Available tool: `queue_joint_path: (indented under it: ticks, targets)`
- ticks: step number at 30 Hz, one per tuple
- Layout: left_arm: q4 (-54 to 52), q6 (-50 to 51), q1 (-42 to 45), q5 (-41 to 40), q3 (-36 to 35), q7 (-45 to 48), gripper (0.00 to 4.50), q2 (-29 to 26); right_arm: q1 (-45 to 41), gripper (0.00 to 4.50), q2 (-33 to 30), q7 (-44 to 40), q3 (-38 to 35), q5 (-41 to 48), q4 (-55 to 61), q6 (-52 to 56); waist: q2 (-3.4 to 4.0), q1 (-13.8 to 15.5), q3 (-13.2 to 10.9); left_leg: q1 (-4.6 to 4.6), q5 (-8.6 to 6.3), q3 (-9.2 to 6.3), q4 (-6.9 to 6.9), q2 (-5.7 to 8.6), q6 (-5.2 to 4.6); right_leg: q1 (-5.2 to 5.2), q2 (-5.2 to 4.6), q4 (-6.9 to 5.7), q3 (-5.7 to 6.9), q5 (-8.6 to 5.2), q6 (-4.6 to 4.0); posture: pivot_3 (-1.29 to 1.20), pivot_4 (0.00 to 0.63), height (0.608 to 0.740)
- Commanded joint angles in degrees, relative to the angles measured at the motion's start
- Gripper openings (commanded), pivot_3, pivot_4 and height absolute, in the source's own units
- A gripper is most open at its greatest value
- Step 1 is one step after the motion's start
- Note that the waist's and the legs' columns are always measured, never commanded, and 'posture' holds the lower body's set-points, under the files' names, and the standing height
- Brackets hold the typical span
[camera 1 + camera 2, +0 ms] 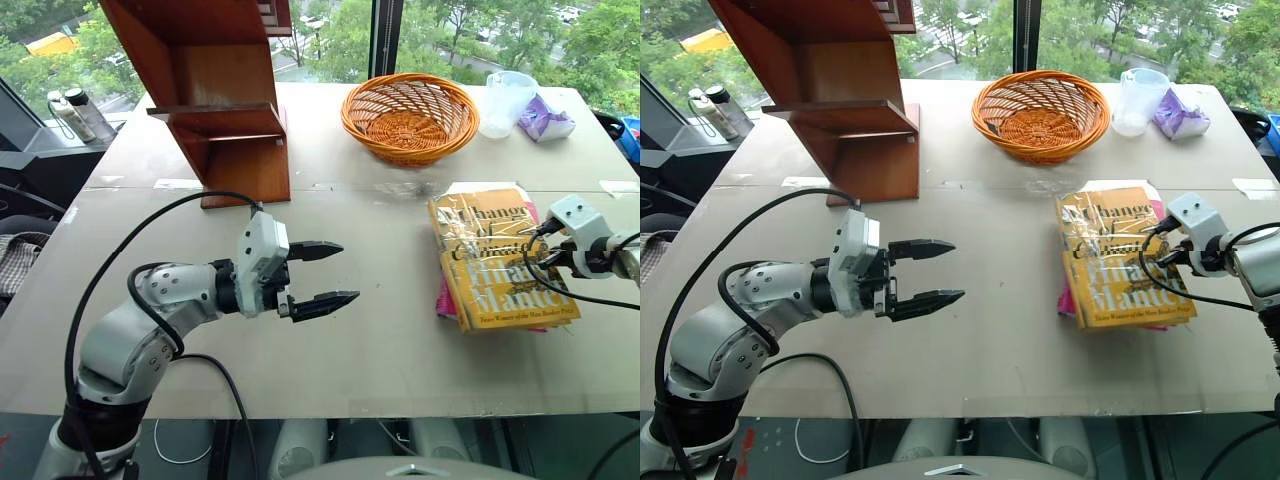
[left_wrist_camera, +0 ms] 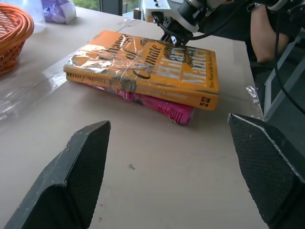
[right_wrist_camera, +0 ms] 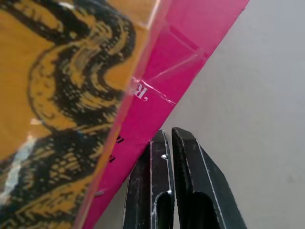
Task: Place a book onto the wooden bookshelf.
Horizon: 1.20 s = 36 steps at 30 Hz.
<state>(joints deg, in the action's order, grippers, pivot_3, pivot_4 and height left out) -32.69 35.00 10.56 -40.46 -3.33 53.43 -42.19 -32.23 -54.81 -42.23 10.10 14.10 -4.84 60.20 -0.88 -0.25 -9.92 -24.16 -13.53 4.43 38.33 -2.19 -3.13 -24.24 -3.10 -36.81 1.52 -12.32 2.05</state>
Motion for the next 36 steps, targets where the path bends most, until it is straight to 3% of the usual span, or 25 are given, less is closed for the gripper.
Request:
queue_joint_path:
  ticks: [1, 13, 17, 22, 36]
  targets:
    - [-2.5, -1.3, -1.4, -0.7, -2.9, 0.1, 4.08, -1.1, -1.6, 0.02, 4.2, 1.2, -1.5, 1.1, 4.4, 2.4, -0.01, -0.3, 0.0, 0.0, 0.0, 0.01, 0.0, 0.0, 0.0, 0.0, 0.0, 0.0, -0.01, 0.01, 0.01, 0.0, 0.15, 0.733]
    - [-2.7, -0.8, -2.6, -1.7, -5.2, -0.6, 4.08, -2.1, -0.2, 0.02, 17.2, 7.3, -3.0, 1.7, 13.3, 7.0, -0.2, -0.7, 0.1, 0.1, 0.0, 0.06, -0.02, -0.05, 0.01, 0.01, 0.02, -0.05, -0.02, 0.02, 0.02, 0.0, 0.15, 0.733]
    - [-1.5, -0.7, -2.5, -2.2, -6.4, 0.1, 4.08, -2.8, 2.3, 0.02, 13.5, 8.2, -3.9, -0.6, 15.5, 4.6, -0.2, -0.1, 0.1, 0.05, 0.0, 0.05, -0.01, 0.0, 0.01, 0.01, -0.06, -0.05, -0.01, 0.02, 0.01, 0.0, 0.15, 0.733]
    - [0.2, -1.6, -4.5, -1.1, -7.3, 0.6, 4.08, -3.6, 3.0, 0.02, 8.3, 5.1, -9.7, 3.5, 20.7, 8.2, -0.17, 0.2, 0.1, -0.01, -0.01, 0.07, -0.01, 0.06, 0.0, -0.01, -0.15, 0.0, 0.01, -0.01, -0.03, 0.0, 0.15, 0.733]
    - [-0.8, -2.1, -12.1, -1.7, -12.5, 1.9, 4.08, -6.5, 1.3, 0.02, 11.7, 5.1, -4.4, 8.1, 28.0, 10.9, -0.19, -0.2, 0.1, -0.02, -0.02, 0.05, -0.05, 0.03, 0.02, -0.05, -0.24, 0.01, 0.07, -0.02, -0.04, 0.0, 0.15, 0.733]
